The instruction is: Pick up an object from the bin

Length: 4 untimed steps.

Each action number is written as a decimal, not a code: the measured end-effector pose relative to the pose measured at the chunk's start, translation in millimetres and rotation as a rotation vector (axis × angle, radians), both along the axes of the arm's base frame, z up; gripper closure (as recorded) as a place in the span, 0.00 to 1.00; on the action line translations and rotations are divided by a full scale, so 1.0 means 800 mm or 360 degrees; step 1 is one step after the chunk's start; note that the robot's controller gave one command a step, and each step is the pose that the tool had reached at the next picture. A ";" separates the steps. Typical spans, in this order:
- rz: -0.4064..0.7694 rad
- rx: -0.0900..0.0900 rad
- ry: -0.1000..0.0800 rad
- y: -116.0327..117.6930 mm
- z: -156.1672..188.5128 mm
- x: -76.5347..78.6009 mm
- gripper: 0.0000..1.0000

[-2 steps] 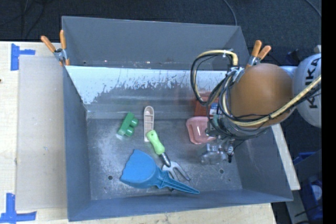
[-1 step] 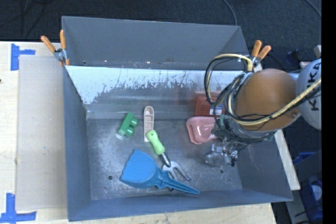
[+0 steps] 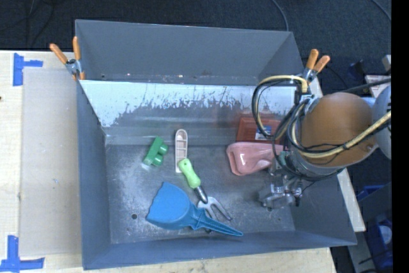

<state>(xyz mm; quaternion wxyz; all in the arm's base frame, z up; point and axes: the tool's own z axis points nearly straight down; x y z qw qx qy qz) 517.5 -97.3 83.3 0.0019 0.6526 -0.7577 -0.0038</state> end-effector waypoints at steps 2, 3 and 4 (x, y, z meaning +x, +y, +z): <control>0.0526 0.0011 0.0004 0.027 0.074 -0.036 1.00; 0.0545 0.0019 0.0007 0.016 0.133 0.011 1.00; 0.0864 0.0021 0.0002 0.022 0.219 0.018 1.00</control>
Offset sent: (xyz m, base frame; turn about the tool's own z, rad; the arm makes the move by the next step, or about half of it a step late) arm -0.0291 0.0180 0.0613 -0.3340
